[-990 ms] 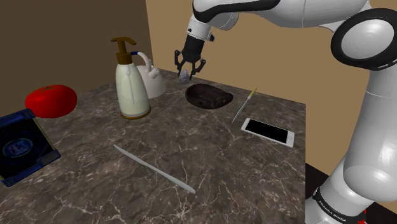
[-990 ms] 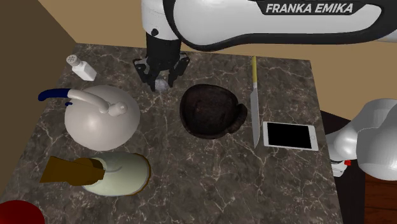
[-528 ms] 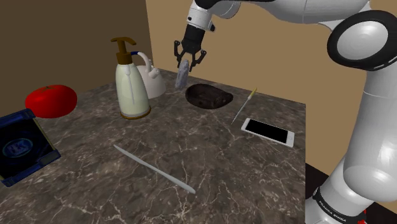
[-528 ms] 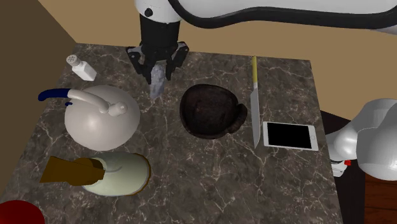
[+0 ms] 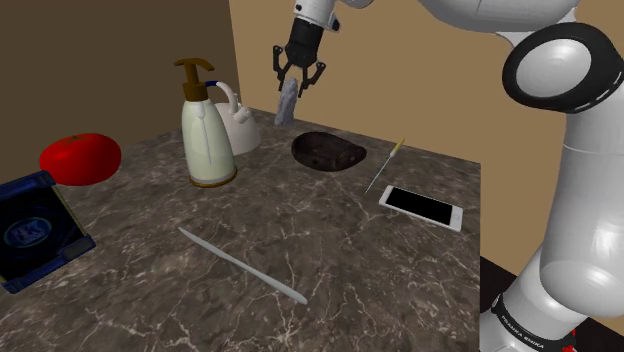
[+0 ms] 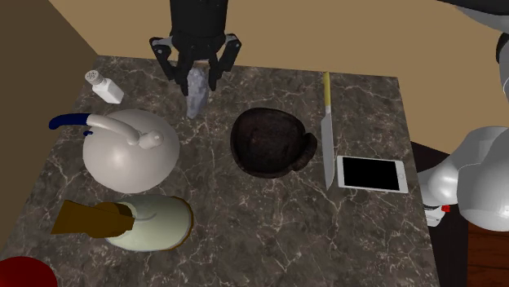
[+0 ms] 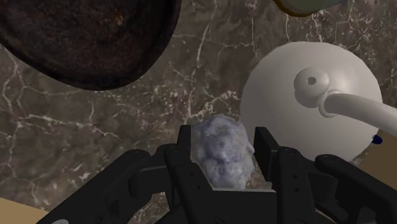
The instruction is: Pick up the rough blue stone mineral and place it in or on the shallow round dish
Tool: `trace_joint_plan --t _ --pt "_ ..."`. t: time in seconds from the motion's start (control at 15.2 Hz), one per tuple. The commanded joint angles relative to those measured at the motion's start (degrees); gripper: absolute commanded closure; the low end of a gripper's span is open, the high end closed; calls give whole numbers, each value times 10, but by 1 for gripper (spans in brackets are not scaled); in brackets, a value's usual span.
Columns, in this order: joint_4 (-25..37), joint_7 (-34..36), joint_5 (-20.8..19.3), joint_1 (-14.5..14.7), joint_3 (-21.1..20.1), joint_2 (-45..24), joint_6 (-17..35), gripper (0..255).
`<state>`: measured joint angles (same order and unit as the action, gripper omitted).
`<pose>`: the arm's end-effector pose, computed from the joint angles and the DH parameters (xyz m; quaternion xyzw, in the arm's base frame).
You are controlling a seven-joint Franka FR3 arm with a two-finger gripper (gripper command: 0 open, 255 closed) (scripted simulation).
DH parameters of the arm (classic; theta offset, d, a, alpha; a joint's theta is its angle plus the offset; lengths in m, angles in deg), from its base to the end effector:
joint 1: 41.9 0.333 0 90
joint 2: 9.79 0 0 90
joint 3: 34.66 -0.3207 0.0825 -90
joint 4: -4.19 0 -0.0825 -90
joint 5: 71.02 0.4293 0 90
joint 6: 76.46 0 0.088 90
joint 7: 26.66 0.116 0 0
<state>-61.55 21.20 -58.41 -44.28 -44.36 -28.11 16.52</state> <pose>0.6950 0.0912 0.6436 -0.9253 0.3451 -0.0081 0.1573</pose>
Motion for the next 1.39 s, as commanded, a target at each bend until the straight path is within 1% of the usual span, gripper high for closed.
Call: trace_joint_plan --t 0.0,0.26,0.33,0.4,0.53,0.73,1.06,1.12,1.32 --pt "27 6 -2 2 -1 -8 -18 255" --pt "99 18 -7 6 -2 -34 -63 255" --pt "103 19 -7 6 -2 -36 -65 255" --pt "47 17 -2 4 -3 2 -46 255" --pt "-43 15 8 2 -5 66 -19 255" --pt "-148 16 21 2 -8 147 7 255" --pt "-281 24 42 8 -14 264 28 255" --pt "-320 28 49 11 -16 302 30 255" --pt "-351 21 51 12 -16 310 53 255"
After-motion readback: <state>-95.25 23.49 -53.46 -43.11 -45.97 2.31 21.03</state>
